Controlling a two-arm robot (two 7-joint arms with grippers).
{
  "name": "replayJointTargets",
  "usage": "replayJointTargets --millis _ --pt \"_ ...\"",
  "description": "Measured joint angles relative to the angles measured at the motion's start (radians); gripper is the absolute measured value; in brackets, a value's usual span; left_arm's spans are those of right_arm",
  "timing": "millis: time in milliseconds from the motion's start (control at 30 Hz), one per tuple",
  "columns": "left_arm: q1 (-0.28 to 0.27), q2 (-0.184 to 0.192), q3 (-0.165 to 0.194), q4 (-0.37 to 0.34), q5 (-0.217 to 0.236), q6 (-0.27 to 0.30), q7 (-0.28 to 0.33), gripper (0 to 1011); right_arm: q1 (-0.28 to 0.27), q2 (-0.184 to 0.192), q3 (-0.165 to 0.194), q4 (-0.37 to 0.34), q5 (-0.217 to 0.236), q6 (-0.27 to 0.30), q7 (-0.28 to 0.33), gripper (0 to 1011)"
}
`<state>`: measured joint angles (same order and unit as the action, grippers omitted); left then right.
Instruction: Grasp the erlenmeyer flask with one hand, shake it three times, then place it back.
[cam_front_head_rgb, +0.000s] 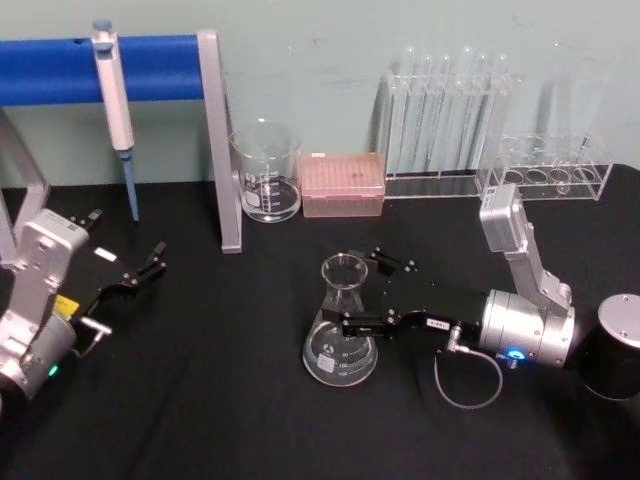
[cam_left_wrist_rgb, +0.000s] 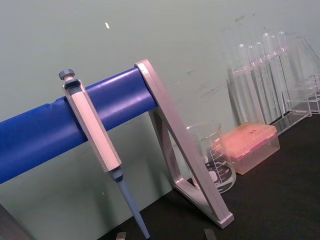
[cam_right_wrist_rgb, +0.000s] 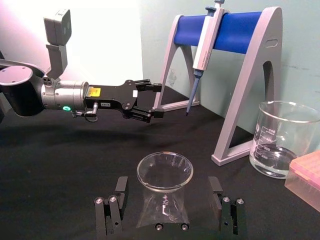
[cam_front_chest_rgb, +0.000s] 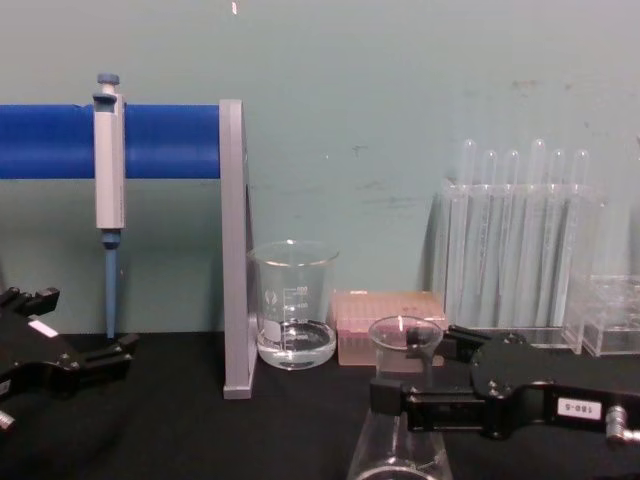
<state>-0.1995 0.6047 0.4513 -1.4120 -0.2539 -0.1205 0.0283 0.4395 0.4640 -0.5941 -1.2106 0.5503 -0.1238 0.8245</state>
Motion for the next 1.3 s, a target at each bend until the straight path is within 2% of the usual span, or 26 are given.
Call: replayJointTargets --millis 433,533,733,767,867,933,1000,1067,1300 --pt "0.0 0.0 0.0 0.0 0.0 0.0 0.0 1001 0.0 0.0 0.0 0.0 0.001 0.0 0.001 1000" --pt "0.0 0.0 0.0 0.0 0.0 0.0 0.0 1001 0.0 0.0 0.0 0.0 0.001 0.0 0.002 958" --pt "0.0 0.0 0.0 0.0 0.0 0.0 0.0 1001 0.0 0.0 0.0 0.0 0.001 0.0 0.001 813" --pt "0.0 0.0 0.0 0.0 0.0 0.0 0.0 1001 0.0 0.0 0.0 0.0 0.001 0.0 0.001 760" --pt "0.0 0.0 0.0 0.0 0.0 0.0 0.0 1001 0.0 0.0 0.0 0.0 0.001 0.0 0.001 707" --pt "0.0 0.0 0.0 0.0 0.0 0.0 0.0 1001 0.0 0.0 0.0 0.0 0.001 0.0 0.001 599" --pt "0.0 0.0 0.0 0.0 0.0 0.0 0.0 1001 0.0 0.0 0.0 0.0 0.001 0.0 0.001 567" --pt "0.0 0.0 0.0 0.0 0.0 0.0 0.0 1001 0.0 0.0 0.0 0.0 0.001 0.0 0.001 479" --pt "0.0 0.0 0.0 0.0 0.0 0.0 0.0 1001 0.0 0.0 0.0 0.0 0.001 0.0 0.001 449"
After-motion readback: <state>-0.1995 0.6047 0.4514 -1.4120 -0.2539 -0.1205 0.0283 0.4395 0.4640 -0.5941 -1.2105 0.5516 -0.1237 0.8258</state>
